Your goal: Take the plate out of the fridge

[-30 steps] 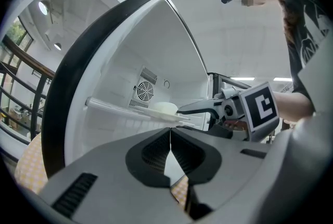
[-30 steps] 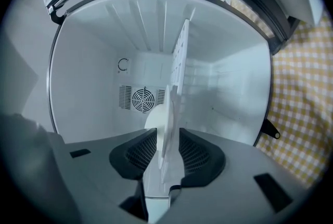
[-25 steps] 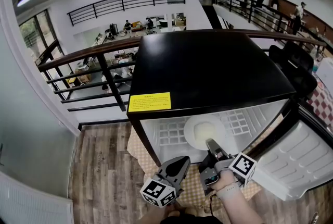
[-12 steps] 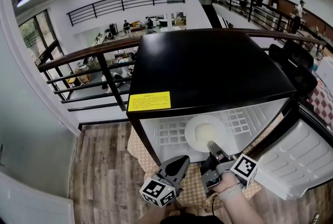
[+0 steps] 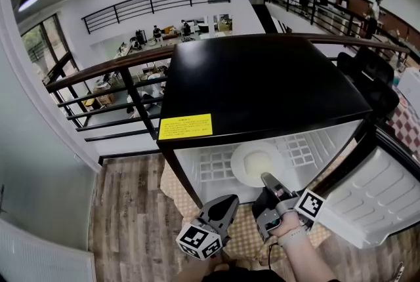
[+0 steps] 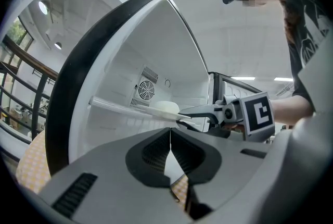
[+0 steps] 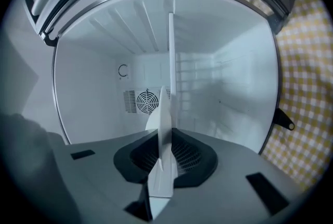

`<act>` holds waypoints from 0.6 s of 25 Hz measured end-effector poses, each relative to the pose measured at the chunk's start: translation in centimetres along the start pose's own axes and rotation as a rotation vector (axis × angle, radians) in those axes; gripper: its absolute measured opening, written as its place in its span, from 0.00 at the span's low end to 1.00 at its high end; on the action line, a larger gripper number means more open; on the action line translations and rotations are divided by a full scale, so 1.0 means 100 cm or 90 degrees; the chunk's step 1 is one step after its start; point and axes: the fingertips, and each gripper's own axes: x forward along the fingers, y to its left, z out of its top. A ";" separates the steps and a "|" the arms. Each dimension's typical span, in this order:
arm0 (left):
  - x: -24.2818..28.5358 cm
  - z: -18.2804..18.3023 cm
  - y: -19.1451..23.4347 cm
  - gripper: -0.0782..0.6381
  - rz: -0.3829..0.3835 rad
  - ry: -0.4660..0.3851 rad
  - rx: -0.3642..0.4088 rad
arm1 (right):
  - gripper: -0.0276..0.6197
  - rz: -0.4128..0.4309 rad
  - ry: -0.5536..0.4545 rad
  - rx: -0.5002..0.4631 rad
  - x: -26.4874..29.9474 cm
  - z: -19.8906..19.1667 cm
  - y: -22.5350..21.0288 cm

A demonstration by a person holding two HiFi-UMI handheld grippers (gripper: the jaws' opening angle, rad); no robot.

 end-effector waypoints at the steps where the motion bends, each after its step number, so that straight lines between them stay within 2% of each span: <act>1: 0.000 0.000 0.000 0.12 -0.001 0.000 0.000 | 0.14 0.001 -0.005 0.002 0.000 0.000 0.000; 15: -0.006 0.003 -0.001 0.12 0.004 -0.010 0.005 | 0.13 -0.019 -0.025 0.006 -0.012 -0.002 -0.001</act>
